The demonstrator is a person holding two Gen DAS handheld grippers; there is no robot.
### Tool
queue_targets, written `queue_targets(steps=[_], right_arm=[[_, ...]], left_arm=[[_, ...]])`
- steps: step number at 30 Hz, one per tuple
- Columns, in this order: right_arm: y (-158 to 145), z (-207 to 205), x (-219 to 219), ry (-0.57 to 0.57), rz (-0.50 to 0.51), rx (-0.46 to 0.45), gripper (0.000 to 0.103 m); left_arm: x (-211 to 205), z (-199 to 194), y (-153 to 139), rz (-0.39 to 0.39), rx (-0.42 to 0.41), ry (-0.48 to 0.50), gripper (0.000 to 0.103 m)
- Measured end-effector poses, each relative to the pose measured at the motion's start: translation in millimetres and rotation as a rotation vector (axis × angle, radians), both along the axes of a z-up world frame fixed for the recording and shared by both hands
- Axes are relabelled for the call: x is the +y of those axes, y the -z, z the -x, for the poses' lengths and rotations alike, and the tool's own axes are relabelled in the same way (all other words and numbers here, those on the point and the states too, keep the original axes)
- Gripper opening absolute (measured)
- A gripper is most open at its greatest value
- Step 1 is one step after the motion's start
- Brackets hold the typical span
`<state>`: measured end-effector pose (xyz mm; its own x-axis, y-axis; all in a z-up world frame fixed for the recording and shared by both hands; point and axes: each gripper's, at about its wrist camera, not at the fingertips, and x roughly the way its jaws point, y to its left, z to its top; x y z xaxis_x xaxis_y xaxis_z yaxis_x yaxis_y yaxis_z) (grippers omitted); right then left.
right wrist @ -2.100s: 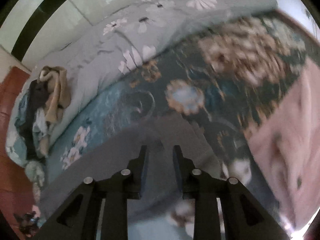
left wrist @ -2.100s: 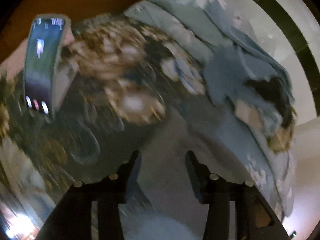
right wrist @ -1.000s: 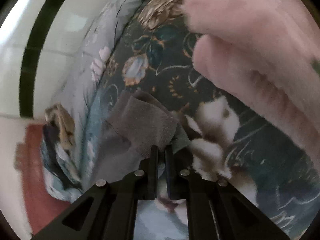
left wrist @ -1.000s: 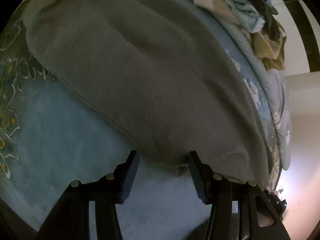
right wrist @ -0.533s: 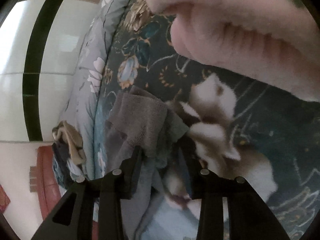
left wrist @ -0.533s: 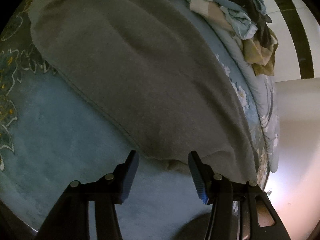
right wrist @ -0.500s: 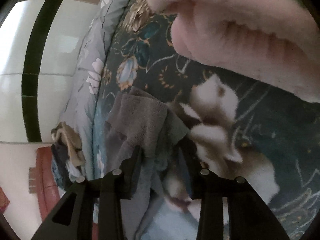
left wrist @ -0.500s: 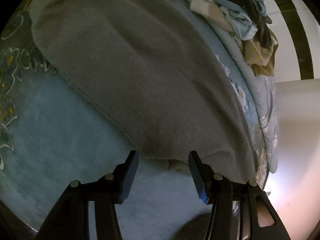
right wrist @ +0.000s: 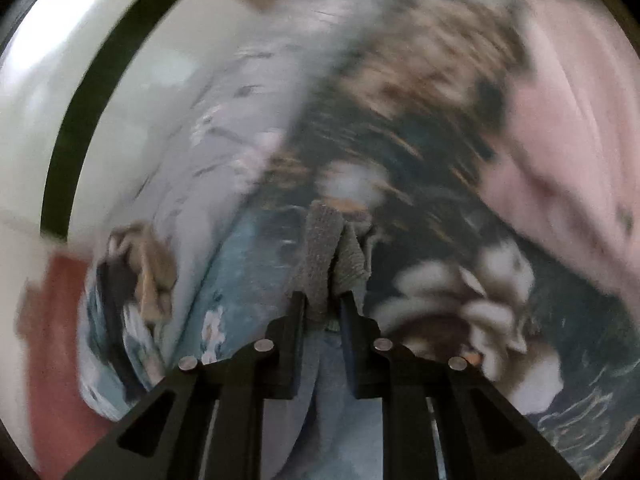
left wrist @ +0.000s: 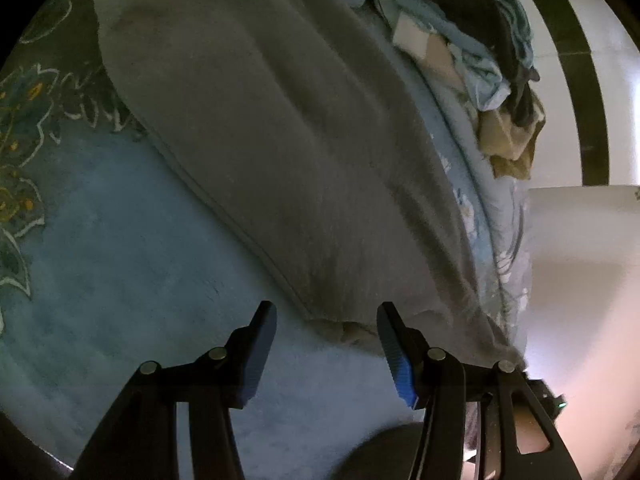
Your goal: Fold clothes
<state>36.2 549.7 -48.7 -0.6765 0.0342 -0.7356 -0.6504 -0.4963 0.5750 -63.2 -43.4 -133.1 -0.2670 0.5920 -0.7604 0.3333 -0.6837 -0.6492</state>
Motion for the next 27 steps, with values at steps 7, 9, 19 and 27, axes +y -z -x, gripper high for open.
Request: queue_targets(steps=[7,9,19,27], right_arm=[[-91.2,73.3,-122.7,-0.367,-0.355,0.021,0.008],[-100.5,95.0,-167.0,-0.482,-0.439,0.014,0.008],[-35.4,136.1,-295.5,-0.779,-0.341,-0.131,0.008],[13.7,128.1,-324.9,-0.858,-0.282,-0.220,0.010]], left_arm=[[-29.7,-8.2,-0.2,-0.067,0.036,-0.056,0.057],[-39.1,-11.9,2.0,-0.091,0.041,-0.080,0.058],[-80.6,-25.9,10.8,-0.162,0.049,-0.153,0.060],[-75.4,-25.1,13.7,-0.169,0.048,-0.131,0.060]])
